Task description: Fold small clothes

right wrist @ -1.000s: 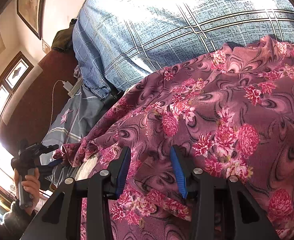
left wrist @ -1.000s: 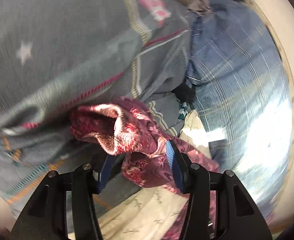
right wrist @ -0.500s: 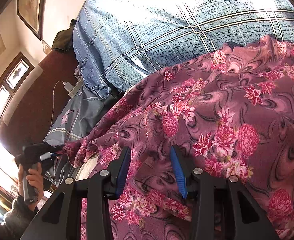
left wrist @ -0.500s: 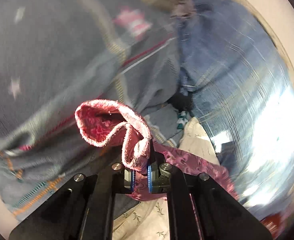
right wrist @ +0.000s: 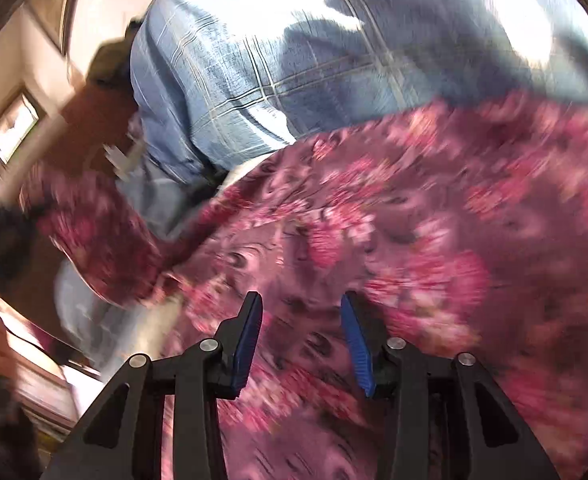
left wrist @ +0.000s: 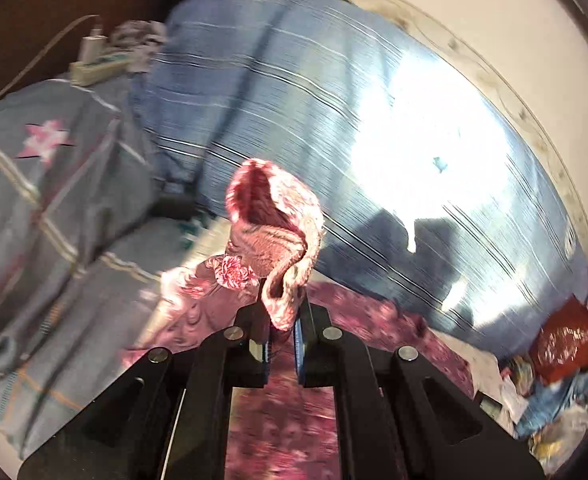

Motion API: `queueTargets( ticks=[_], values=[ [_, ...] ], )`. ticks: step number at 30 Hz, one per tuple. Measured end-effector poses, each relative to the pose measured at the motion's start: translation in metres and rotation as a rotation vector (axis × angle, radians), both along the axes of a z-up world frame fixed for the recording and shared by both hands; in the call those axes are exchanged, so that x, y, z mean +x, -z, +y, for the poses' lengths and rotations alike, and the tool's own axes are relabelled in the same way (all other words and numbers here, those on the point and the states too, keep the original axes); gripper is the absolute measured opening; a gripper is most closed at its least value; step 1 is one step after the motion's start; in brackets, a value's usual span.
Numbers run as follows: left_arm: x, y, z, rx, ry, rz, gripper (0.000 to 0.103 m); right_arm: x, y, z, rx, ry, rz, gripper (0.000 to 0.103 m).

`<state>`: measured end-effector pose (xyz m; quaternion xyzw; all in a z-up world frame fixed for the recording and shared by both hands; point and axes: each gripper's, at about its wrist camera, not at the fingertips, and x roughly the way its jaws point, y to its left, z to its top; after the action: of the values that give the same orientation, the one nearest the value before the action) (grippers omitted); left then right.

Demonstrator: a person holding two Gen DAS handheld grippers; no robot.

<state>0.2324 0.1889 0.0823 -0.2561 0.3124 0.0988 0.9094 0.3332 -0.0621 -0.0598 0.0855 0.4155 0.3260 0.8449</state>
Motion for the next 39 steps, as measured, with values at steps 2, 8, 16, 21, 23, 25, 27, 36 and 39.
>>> queueTargets(
  ticks=[2, 8, 16, 21, 23, 25, 27, 36, 39],
  values=[
    [0.020, 0.004, -0.032, -0.008, 0.064, 0.016, 0.006, -0.008, -0.011, -0.025, -0.056, 0.035, -0.043, 0.050],
    [0.062, 0.041, -0.127, -0.018, 0.217, 0.100, 0.006, -0.016, -0.016, -0.123, -0.204, 0.267, -0.079, 0.054],
    [0.096, 0.112, -0.225, 0.119, 0.368, 0.365, 0.018, -0.019, 0.011, -0.187, 0.071, 0.338, -0.017, 0.055],
    [0.073, 0.098, -0.222, 0.098, 0.434, 0.350, 0.047, -0.020, 0.010, -0.189, 0.080, 0.327, -0.026, 0.059],
    [0.060, 0.082, -0.212, 0.075, 0.452, 0.324, 0.054, -0.021, 0.009, -0.189, 0.082, 0.322, -0.023, 0.061],
    [0.047, 0.067, -0.194, 0.049, 0.429, 0.286, 0.061, -0.022, 0.008, -0.187, 0.075, 0.324, -0.009, 0.061],
    [0.030, 0.059, -0.165, 0.029, 0.367, 0.262, 0.072, -0.016, 0.003, -0.182, 0.045, 0.346, 0.020, 0.062],
    [-0.014, 0.101, -0.060, -0.217, 0.150, 0.327, 0.072, 0.020, 0.001, -0.094, 0.152, 0.202, 0.144, 0.069],
    [-0.018, 0.109, -0.057, -0.220, 0.152, 0.341, 0.072, 0.029, 0.005, -0.064, 0.108, 0.177, 0.127, 0.066]
  ],
)
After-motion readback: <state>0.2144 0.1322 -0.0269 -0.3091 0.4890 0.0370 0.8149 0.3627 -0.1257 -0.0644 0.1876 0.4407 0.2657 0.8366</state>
